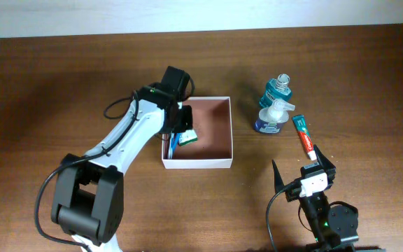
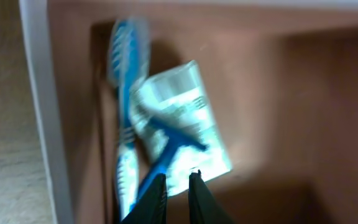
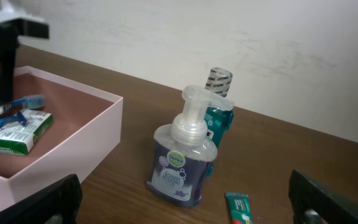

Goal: Pack container

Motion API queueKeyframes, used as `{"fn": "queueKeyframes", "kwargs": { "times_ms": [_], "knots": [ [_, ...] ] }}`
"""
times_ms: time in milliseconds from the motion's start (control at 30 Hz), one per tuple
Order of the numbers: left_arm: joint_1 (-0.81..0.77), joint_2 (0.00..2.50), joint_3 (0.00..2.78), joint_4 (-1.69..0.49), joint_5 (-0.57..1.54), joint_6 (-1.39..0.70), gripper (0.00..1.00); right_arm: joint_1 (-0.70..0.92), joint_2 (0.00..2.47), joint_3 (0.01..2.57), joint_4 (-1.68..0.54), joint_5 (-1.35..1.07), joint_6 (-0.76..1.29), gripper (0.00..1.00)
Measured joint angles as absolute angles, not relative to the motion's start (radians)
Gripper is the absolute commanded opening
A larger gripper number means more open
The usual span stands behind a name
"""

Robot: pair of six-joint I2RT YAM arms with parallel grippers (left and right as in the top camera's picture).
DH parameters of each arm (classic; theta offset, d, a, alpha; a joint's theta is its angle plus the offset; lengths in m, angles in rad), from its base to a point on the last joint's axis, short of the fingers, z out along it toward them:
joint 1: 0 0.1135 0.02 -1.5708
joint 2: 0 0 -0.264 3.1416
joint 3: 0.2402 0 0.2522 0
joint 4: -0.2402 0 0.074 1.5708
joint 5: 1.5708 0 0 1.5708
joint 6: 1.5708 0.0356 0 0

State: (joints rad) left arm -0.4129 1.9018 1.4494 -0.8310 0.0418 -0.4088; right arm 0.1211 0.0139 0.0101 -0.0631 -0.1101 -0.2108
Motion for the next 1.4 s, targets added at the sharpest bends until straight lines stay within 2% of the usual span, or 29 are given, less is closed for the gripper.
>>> {"fn": "queueKeyframes", "kwargs": {
  "times_ms": [200, 367, 400, 433, 467, 533, 567, 600, 867, 1400],
  "knots": [
    [-0.402, 1.861, 1.491, -0.829, 0.072, -0.409, 0.15, 0.121, 0.014, 0.01, -0.063, -0.11, -0.21, 0.98],
    [-0.318, 1.809, 1.504, -0.83, 0.079, -0.409, 0.15, 0.121, 0.014, 0.01, -0.063, -0.11, -0.211, 0.98],
    [-0.292, 1.802, 1.505, -0.83, 0.078, -0.409, 0.32, 0.121, 0.014, 0.01, -0.063, -0.11, -0.21, 0.98],
    [-0.265, 1.796, 1.506, -0.831, 0.074, -0.406, 0.43, 0.121, 0.014, 0.01, -0.063, -0.11, -0.21, 0.98],
    [-0.231, 1.792, 1.509, -0.835, 0.067, -0.406, 0.51, 0.121, 0.014, 0.01, -0.063, -0.11, -0.21, 0.98],
    [-0.165, 1.789, 1.512, -0.852, 0.043, -0.409, 0.56, 0.121, 0.014, 0.01, -0.063, -0.11, -0.21, 0.99],
    [-0.135, 1.789, 1.513, -0.864, 0.028, -0.409, 0.7, 0.121, 0.014, 0.01, -0.063, -0.11, -0.21, 0.98],
    [-0.104, 1.789, 1.513, -0.881, 0.014, -0.405, 0.99, 0.121, 0.014, 0.01, -0.063, -0.11, -0.21, 0.98],
    [0.074, 1.789, 1.513, -0.962, -0.05, -0.409, 0.99, 0.121, 0.014, 0.01, -0.063, -0.11, -0.21, 0.98],
    [0.112, 1.789, 1.513, -0.964, -0.058, -0.409, 0.99, 0.121, 0.014, 0.01, -0.063, -0.11, -0.21, 0.98]
  ]
}}
